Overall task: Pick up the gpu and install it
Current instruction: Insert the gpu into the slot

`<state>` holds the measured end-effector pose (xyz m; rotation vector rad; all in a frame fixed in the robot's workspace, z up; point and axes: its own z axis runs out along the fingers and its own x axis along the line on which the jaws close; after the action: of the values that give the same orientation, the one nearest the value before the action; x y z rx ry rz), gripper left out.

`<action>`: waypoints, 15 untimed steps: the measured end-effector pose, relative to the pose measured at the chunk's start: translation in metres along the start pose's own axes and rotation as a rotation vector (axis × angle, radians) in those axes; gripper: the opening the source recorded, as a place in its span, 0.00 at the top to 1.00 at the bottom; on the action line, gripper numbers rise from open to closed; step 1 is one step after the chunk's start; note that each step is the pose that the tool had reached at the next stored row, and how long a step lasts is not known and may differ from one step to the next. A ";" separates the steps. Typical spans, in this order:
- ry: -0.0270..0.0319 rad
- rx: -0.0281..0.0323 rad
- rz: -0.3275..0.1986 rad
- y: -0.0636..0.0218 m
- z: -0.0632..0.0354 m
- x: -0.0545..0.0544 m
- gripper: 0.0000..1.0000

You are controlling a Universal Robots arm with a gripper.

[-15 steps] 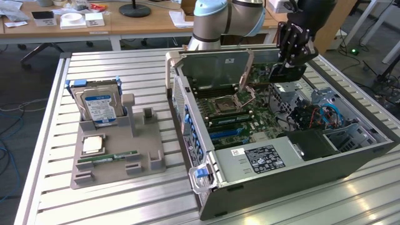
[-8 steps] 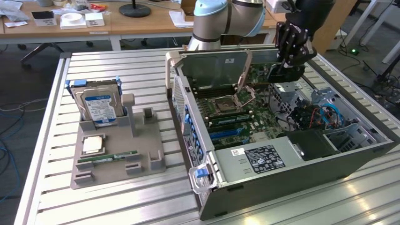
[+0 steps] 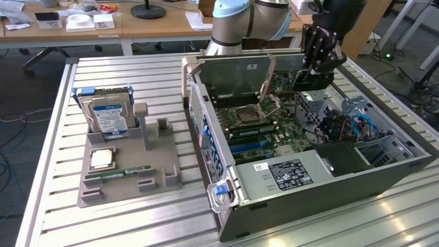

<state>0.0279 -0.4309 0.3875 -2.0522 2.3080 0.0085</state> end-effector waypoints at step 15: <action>-0.0001 0.0000 0.000 0.0003 0.0028 0.000 0.73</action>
<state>0.0276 -0.4309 0.3847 -2.0522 2.3080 0.0086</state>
